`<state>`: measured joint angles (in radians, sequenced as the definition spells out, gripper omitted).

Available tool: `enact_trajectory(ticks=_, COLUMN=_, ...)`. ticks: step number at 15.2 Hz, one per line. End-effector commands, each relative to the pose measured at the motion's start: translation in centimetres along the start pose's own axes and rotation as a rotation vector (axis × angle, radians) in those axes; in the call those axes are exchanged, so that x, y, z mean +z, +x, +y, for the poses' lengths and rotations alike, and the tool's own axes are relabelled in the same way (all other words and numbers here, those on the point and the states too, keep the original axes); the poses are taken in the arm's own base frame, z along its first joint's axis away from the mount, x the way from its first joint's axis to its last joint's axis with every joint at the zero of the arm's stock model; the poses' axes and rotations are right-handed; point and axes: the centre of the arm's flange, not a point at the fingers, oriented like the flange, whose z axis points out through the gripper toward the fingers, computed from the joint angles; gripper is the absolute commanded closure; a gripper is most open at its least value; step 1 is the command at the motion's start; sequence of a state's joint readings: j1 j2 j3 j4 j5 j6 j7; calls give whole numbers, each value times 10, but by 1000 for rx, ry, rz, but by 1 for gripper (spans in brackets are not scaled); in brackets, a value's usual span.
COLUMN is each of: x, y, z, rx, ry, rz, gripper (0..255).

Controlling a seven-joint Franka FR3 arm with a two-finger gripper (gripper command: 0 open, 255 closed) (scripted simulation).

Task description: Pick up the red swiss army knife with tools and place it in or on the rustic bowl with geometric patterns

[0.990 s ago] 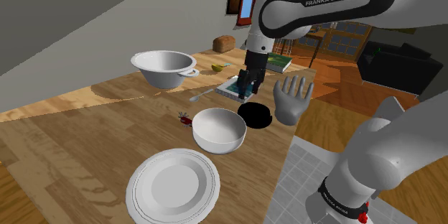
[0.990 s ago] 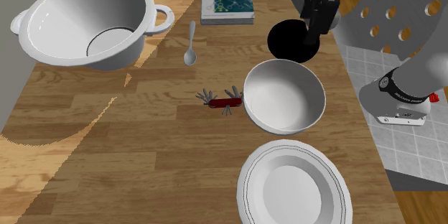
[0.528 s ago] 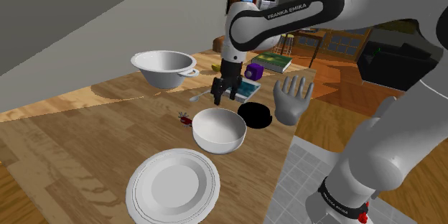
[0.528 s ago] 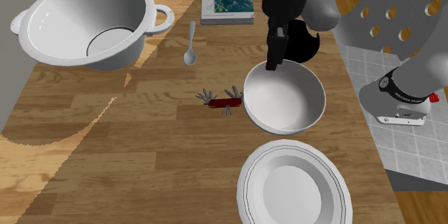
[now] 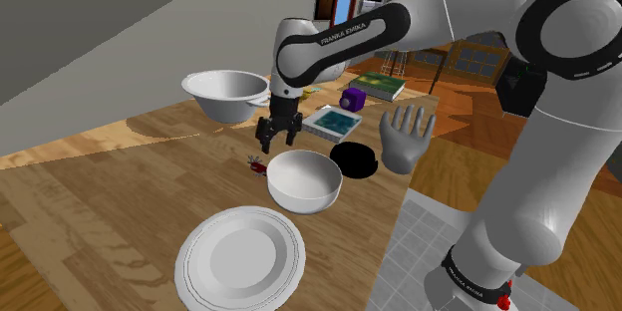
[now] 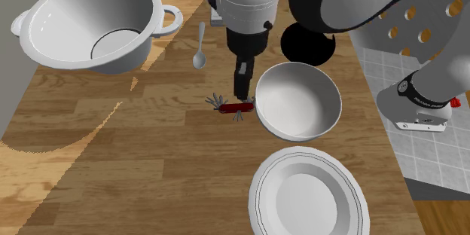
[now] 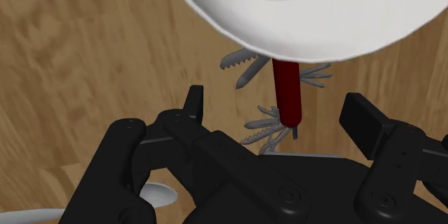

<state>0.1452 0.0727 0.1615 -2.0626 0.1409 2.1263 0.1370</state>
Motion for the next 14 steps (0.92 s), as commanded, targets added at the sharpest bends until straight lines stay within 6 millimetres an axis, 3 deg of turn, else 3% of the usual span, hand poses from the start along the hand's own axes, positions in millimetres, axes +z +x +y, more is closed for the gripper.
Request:
enact_trajectory(ticks=1, x=14, y=20, z=-13, rx=3, ry=1, rz=4, gripper=0)
enact_trajectory(ticks=3, x=26, y=40, z=-24, rx=6, ry=1, rz=8, gripper=0)
enact_trajectory(ticks=11, x=67, y=42, z=-25, rx=6, ry=1, rz=8, gripper=0)
enact_trajectory(ticks=14, x=67, y=42, z=-25, rx=6, ry=1, rz=8, gripper=0)
